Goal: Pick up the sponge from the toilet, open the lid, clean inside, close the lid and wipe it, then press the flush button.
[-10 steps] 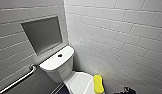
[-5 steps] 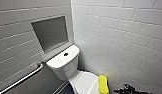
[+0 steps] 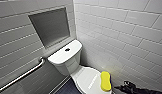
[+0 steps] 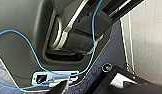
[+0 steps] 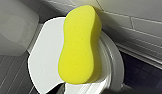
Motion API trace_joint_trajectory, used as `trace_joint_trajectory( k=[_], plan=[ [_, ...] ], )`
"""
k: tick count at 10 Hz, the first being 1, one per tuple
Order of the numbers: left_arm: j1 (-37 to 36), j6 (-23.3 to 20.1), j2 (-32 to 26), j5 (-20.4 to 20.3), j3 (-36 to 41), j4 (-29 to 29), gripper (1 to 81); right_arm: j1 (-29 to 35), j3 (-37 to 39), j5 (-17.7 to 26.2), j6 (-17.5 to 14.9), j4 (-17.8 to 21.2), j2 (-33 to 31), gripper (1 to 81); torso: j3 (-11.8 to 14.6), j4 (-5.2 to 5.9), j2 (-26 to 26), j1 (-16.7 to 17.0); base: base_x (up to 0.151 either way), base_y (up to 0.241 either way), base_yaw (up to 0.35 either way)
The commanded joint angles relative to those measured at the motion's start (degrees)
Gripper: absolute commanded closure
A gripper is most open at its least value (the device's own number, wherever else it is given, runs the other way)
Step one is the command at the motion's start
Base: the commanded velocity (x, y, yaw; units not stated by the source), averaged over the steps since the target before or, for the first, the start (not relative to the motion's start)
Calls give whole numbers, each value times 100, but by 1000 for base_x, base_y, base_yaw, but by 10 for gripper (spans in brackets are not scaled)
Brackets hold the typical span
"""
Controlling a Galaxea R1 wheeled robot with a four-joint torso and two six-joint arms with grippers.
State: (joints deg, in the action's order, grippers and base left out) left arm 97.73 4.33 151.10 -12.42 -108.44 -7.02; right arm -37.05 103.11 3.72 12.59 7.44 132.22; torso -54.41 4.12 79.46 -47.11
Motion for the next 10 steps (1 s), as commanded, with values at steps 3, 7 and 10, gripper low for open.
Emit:
trace_joint_trajectory(
  k=[3, 7, 10],
  plan=[
    [137, -37, -1, 416, -20, -36, 10, 1256, 68, 392, 138, 56, -158, 10, -55, 0, -2, 0, 0, 0, 0],
    [164, -37, 17, 407, -117, 8, 10, 1379, 384, 446, 138, 74, 149, 10, -281, 0, -2, -2, 0, 0, 0],
    [172, -37, 52, 407, -152, 8, 10, 1590, 384, 446, 138, 56, 184, 10, -363, 0, 568, -372, 0, 0, 0]
  ],
)
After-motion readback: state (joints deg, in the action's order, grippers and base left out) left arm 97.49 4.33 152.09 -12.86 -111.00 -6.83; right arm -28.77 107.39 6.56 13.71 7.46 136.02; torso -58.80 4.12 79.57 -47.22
